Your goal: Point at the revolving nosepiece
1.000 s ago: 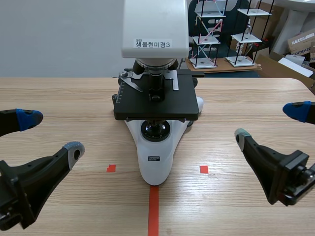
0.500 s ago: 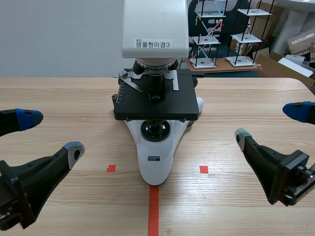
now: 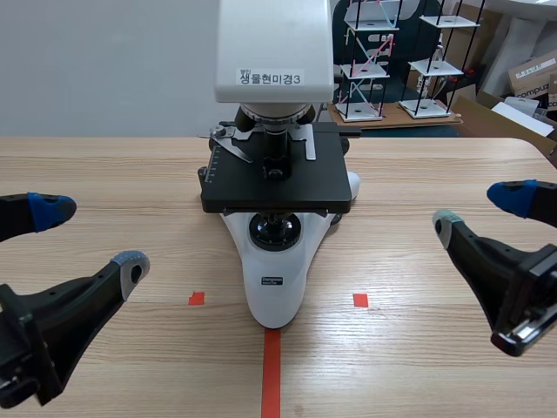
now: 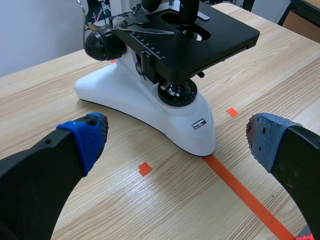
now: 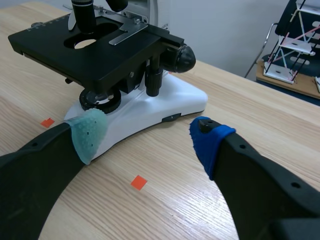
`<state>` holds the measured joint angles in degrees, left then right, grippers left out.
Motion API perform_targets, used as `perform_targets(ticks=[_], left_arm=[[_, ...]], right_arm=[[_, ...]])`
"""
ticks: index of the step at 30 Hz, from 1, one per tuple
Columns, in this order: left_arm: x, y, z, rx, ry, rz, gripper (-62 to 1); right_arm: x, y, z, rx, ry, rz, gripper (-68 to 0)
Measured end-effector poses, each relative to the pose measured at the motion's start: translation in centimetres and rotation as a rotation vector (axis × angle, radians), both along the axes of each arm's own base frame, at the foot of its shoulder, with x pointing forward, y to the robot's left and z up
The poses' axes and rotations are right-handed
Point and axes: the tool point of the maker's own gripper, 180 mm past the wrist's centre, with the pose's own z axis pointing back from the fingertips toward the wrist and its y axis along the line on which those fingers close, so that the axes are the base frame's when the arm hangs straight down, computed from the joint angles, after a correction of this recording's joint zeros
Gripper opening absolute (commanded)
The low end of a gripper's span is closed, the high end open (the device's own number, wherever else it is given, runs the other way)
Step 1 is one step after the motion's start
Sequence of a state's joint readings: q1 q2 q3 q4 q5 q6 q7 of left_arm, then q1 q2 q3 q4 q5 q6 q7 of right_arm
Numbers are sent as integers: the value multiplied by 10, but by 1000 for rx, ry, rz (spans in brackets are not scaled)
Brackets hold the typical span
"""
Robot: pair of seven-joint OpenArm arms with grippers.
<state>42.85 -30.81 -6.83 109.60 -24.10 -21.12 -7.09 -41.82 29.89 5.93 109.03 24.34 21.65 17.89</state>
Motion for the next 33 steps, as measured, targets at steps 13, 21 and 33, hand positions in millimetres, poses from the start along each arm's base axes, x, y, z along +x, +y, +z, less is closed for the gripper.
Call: perform_targets(ticks=[13,21,33], left_arm=[[0,0,0,0,0,0,-28],[0,0,0,0,0,0,-28],[0,0,0,0,0,0,-28]], right_arm=[[33,9,37,-41,-170,35,-595],[47,31,29,-42,-200,102,-643],[54,49,39,-61,-314,178,-662]])
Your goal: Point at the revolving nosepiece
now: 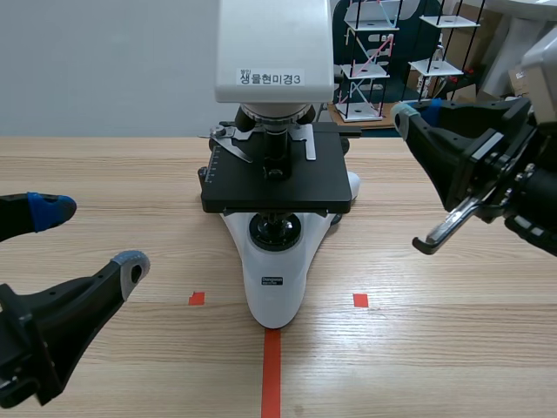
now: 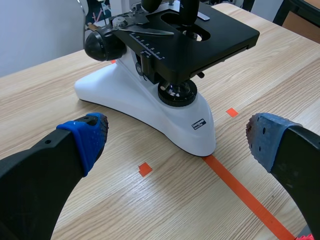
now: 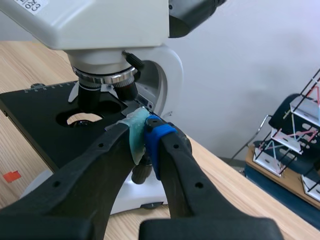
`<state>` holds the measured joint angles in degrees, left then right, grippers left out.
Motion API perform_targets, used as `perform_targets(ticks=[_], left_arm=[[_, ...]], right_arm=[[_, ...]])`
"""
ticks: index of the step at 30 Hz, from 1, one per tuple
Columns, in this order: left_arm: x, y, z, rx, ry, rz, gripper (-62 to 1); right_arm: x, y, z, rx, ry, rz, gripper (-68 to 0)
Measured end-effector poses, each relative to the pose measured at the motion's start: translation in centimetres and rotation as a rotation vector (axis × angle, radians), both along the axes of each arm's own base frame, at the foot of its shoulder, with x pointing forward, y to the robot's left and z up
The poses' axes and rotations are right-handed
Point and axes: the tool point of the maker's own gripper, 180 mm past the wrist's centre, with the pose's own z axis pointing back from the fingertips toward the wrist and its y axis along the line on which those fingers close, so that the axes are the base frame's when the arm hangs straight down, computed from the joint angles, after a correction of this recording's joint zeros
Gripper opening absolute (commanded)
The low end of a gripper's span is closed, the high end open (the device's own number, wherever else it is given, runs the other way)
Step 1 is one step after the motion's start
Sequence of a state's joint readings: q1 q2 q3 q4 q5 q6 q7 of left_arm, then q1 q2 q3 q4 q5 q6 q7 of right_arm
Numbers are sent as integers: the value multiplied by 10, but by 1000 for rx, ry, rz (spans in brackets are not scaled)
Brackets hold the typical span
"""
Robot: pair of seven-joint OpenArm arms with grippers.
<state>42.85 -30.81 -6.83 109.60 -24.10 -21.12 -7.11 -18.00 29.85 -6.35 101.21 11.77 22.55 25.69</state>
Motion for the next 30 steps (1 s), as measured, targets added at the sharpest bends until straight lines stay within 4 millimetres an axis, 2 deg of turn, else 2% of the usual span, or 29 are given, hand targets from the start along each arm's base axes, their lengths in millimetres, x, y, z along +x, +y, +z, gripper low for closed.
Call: perform_targets(ticks=[12,17,30], left_arm=[[0,0,0,0,0,0,-28],[0,0,0,0,0,0,-28],[0,0,0,0,0,0,-28]], right_arm=[[9,11,-12,-13,-10,42,-662],[6,19,-8,-22,-49,81,-662],[4,21,-8,-17,-50,87,-662]])
